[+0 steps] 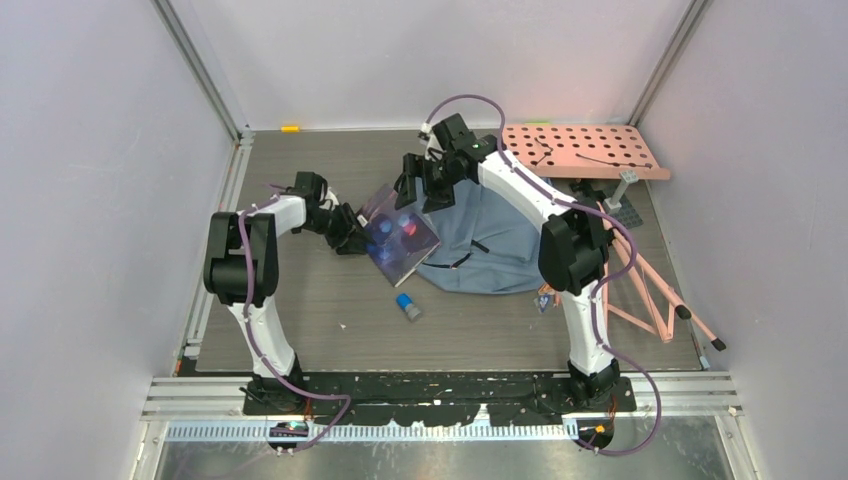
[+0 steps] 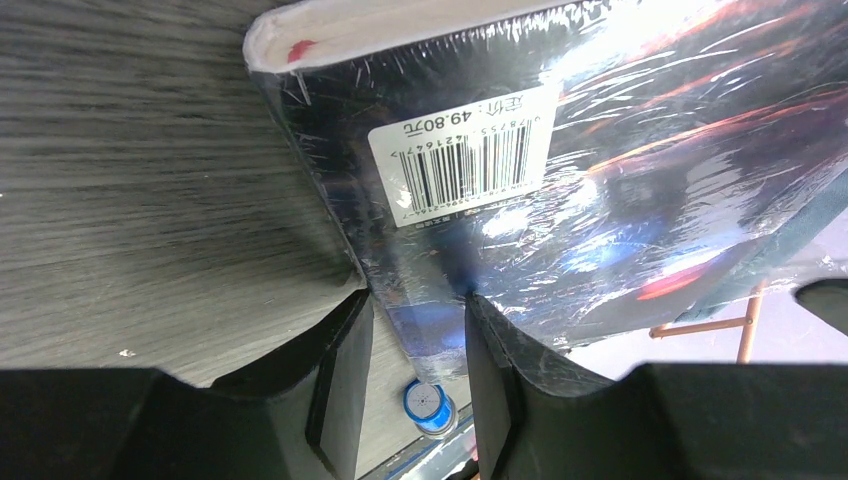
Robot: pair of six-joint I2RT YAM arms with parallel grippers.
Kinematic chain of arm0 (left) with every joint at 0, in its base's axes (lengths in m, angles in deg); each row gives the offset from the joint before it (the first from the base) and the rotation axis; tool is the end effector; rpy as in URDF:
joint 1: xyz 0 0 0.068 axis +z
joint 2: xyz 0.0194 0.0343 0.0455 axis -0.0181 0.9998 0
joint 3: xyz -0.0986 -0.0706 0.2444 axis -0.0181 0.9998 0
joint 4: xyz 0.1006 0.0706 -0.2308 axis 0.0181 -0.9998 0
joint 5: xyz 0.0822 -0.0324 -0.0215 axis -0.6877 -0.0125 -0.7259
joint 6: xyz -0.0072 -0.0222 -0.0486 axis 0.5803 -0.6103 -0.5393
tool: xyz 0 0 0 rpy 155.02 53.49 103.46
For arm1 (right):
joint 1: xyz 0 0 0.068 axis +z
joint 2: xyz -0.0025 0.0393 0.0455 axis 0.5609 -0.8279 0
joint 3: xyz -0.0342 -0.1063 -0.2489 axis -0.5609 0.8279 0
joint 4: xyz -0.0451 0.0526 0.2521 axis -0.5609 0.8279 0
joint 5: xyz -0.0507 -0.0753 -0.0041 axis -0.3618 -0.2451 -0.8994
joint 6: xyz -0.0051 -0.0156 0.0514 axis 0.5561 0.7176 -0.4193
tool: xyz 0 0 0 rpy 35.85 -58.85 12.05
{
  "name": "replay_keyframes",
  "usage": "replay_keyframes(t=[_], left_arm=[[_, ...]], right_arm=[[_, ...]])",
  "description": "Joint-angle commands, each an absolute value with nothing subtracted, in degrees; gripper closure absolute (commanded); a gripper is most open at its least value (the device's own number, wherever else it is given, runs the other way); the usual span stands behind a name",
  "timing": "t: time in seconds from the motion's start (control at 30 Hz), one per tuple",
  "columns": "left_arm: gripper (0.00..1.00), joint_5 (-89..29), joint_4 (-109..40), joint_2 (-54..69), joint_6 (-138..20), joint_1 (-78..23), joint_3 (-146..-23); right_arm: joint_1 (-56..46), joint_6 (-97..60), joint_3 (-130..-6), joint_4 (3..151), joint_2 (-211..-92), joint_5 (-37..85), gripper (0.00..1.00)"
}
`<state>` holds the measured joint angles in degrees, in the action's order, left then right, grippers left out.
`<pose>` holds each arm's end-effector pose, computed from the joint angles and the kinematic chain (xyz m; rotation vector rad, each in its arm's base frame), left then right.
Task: Pack the student bag
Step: Adjust the book at the center of the board, then pick up the book from the center of the board.
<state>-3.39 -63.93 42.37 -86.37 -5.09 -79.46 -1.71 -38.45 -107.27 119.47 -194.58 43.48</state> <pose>0.3638 -0.0462 0.1415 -0.7014 2.7889 -1.0240 0.3992 0.2727 0.2678 -0.3432 2.6167 0.9895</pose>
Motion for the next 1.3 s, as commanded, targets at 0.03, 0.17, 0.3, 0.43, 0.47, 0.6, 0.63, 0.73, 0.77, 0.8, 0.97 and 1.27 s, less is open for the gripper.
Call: replay_keyframes(t=[0.03, 0.17, 0.3, 0.43, 0.47, 0.6, 0.63, 0.73, 0.77, 0.8, 0.97, 1.27], left_arm=[[0.6, -4.13, -63.5, 43.84, -85.37, -5.87, -80.73], [0.6, -4.18, -64.1, 44.08, -84.83, -5.88, -81.28], [0.6, -4.57, -64.9, 44.06, -83.91, -5.87, -82.1], [0.6, -4.75, -65.14, 43.91, -83.43, -5.88, -82.06], [0.6, -4.75, -65.19, 43.85, -83.34, -5.87, -82.0], [0.6, -4.88, -65.22, 43.59, -83.26, -5.87, -81.95], [0.6, -4.91, -65.22, 43.63, -83.24, -5.87, -82.03], [0.6, -4.88, -65.22, 43.33, -83.19, -5.87, -82.04], [0.6, -4.88, -65.22, 43.25, -83.08, -5.87, -82.04], [0.6, -4.88, -65.27, 43.23, -83.0, -5.87, -82.04], [0.6, -5.23, -65.87, 43.14, -82.42, -5.89, -81.83], [0.6, -5.32, -66.1, 43.15, -82.34, -5.87, -82.05]], right_arm=[[-2.81, -35.97, -101.6, 117.16, -189.82, 42.72, 0.16], [-3.9, -34.11, -100.21, 117.31, -191.05, 43.7, 0.15], [-3.89, -32.63, -101.48, 117.66, -194.02, 47.74, 0.19], [-2.87, -32.55, -103.8, 117.53, -197.06, 50.96, 0.24], [-2.25, -32.58, -104.2, 117.59, -198.02, 51.38, 0.25], [-0.77, -32.4, -105.69, 117.58, -200.34, 51.71, 0.26], [-0.7, -32.29, -105.67, 117.61, -200.84, 51.71, 0.26], [-0.56, -31.8, -105.62, 117.96, -201.48, 51.16, 0.25], [-0.59, -31.23, -105.59, 118.15, -201.59, 50.65, 0.24], [-0.57, -31.0, -105.57, 118.93, -201.55, 48.66, 0.24], [-2.4, -30.03, -103.32, 121.39, -198.31, 41.12, 0.18], [-6.28, -30.38, -95.12, 118.48, -194.93, 43.49, 0.18]])
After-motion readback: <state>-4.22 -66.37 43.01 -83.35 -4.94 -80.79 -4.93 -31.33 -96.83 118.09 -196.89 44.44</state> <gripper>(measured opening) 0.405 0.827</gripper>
